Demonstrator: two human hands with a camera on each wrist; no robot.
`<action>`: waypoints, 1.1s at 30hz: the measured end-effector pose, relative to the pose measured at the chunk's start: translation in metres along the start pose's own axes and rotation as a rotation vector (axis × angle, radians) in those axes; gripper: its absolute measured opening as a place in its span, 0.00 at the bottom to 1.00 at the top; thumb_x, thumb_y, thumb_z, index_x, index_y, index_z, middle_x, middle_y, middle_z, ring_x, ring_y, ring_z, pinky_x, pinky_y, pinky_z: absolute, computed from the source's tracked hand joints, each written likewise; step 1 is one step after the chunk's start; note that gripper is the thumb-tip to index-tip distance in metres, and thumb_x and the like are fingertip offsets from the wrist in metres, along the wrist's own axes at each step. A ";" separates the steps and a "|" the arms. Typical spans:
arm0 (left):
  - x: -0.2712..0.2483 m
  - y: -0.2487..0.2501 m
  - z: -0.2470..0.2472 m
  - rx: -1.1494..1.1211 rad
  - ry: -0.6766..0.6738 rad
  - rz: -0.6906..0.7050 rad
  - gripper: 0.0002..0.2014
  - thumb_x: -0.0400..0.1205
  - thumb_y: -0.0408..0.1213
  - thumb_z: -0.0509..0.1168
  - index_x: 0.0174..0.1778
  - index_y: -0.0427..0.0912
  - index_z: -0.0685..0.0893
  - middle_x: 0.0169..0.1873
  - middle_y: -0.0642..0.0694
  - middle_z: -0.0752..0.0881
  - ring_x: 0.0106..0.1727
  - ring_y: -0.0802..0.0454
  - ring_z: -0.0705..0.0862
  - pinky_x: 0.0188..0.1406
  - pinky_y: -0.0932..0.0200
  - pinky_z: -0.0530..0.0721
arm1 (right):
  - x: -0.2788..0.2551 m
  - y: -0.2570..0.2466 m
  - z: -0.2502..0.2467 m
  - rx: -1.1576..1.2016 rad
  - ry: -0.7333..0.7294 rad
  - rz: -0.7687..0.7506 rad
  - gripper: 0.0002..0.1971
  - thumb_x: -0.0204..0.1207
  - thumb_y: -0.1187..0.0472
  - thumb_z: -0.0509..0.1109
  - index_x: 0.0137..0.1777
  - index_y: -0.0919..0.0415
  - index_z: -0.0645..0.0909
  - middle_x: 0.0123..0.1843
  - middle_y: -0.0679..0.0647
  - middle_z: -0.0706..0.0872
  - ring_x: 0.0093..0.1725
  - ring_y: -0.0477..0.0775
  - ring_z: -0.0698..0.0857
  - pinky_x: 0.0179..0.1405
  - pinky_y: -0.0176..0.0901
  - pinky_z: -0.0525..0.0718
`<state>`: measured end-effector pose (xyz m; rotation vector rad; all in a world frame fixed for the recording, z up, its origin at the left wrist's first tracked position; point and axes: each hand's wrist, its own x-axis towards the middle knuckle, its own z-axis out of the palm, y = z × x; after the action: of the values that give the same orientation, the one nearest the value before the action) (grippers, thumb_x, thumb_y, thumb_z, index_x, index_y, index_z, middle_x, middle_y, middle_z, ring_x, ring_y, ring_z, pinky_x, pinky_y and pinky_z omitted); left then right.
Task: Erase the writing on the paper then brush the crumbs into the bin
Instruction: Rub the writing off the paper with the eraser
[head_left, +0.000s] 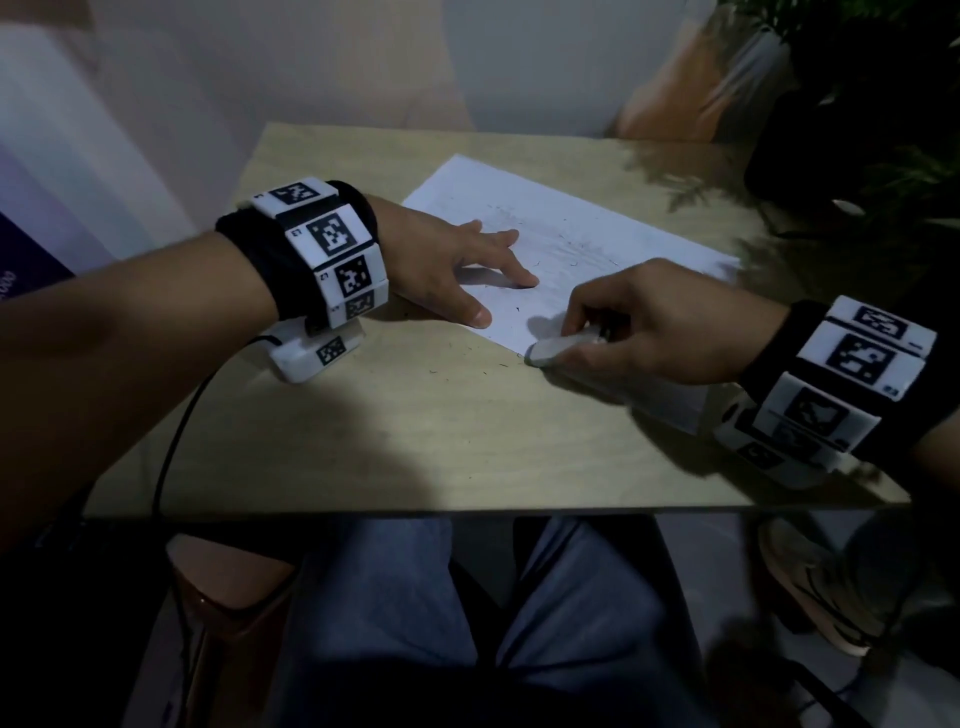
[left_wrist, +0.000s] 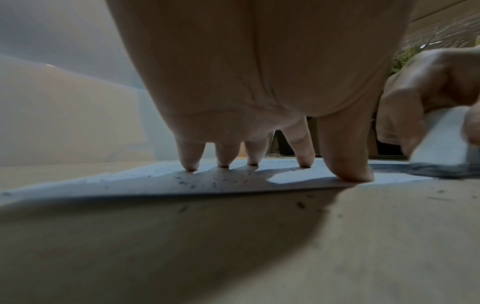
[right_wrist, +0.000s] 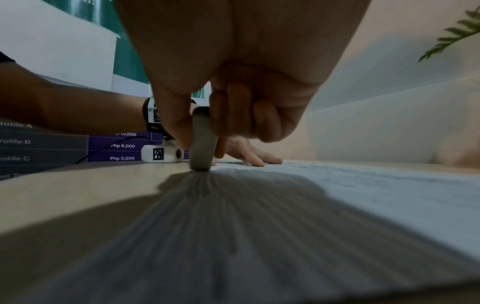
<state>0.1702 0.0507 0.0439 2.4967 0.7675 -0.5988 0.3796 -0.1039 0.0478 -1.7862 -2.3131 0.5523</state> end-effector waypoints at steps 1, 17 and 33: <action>0.000 0.000 0.000 -0.002 0.000 -0.001 0.32 0.84 0.57 0.68 0.82 0.79 0.61 0.88 0.67 0.40 0.88 0.61 0.36 0.89 0.44 0.42 | 0.002 0.003 -0.001 -0.005 0.012 0.019 0.16 0.72 0.38 0.73 0.45 0.50 0.86 0.33 0.42 0.83 0.36 0.41 0.81 0.35 0.35 0.74; -0.001 -0.001 0.000 -0.011 0.010 -0.002 0.32 0.84 0.57 0.68 0.81 0.81 0.62 0.87 0.69 0.41 0.88 0.62 0.37 0.89 0.45 0.42 | 0.003 0.006 0.003 -0.229 0.209 0.001 0.18 0.74 0.38 0.68 0.43 0.54 0.83 0.34 0.48 0.84 0.37 0.56 0.82 0.34 0.47 0.72; -0.001 0.000 0.000 -0.010 0.004 -0.007 0.32 0.84 0.58 0.68 0.81 0.80 0.61 0.88 0.68 0.40 0.88 0.62 0.37 0.89 0.42 0.43 | 0.001 0.008 0.000 -0.128 0.127 0.061 0.21 0.70 0.34 0.70 0.43 0.52 0.84 0.32 0.44 0.84 0.36 0.48 0.82 0.35 0.45 0.73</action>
<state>0.1701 0.0503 0.0447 2.4873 0.7795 -0.5911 0.3863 -0.1012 0.0444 -1.8947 -2.2613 0.2953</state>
